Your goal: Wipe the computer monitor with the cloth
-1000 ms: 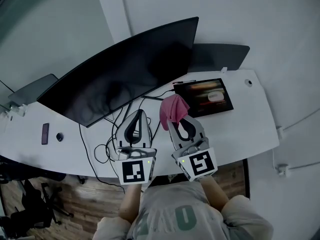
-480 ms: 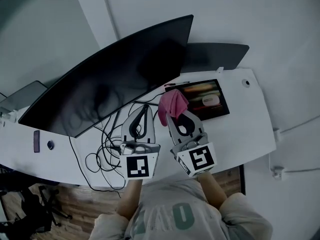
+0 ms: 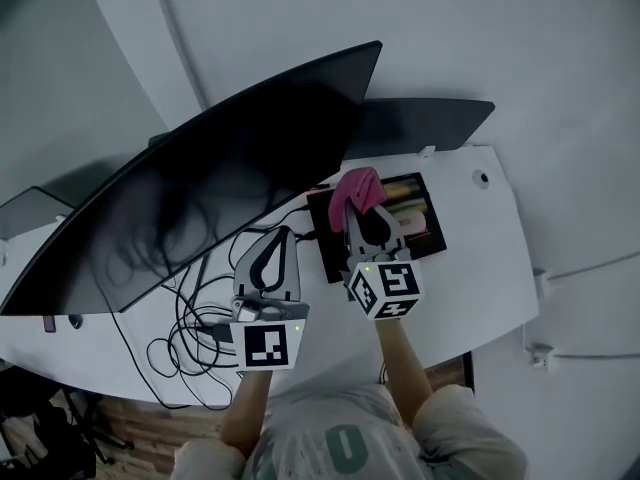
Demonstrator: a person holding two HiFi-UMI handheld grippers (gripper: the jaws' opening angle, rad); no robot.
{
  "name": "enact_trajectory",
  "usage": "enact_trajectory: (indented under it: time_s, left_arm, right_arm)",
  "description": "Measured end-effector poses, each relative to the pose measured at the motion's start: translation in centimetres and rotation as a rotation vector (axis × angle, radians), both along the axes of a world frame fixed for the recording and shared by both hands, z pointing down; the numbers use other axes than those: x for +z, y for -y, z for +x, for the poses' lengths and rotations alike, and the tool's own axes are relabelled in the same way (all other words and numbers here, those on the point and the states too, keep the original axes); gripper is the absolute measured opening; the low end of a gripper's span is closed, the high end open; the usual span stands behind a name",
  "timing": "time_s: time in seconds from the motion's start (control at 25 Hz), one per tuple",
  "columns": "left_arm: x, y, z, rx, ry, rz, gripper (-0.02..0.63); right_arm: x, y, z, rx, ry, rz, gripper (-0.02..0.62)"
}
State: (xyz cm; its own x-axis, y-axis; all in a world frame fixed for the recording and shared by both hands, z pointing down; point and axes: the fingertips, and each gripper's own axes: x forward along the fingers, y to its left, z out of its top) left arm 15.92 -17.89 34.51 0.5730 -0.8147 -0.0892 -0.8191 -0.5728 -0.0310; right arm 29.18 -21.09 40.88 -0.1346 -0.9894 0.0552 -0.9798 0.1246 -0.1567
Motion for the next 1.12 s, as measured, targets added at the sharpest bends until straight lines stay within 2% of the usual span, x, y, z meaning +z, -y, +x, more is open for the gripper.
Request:
enact_trajectory:
  time_s: [0.12, 0.32, 0.4, 0.64, 0.8, 1.12]
  left_arm:
    - [1.6, 1.7, 1.0, 0.014, 0.011, -0.025, 0.014]
    - [4.1, 4.1, 2.2, 0.025, 0.023, -0.065, 0.014]
    - [4.8, 4.9, 2.6, 0.028, 0.036, -0.072, 0.014]
    - [6.6, 6.4, 3.2, 0.039, 0.102, -0.082, 0.014]
    - [7.2, 7.0, 2.9, 0.015, 0.071, -0.108, 0.014]
    - [7.7, 6.9, 2.2, 0.012, 0.083, -0.096, 0.014]
  right_arm:
    - [3.7, 2.6, 1.9, 0.03, 0.052, -0.063, 0.051]
    - [9.3, 5.8, 3.9, 0.071, 0.291, -0.156, 0.051]
    - [10.8, 6.7, 4.1, 0.08, 0.343, -0.174, 0.051]
    - [12.7, 8.5, 3.1, 0.047, 0.445, -0.166, 0.051]
    - [12.4, 9.2, 2.2, 0.013, 0.471, -0.133, 0.051]
    - [12.6, 9.5, 1.9, 0.012, 0.578, -0.136, 0.051]
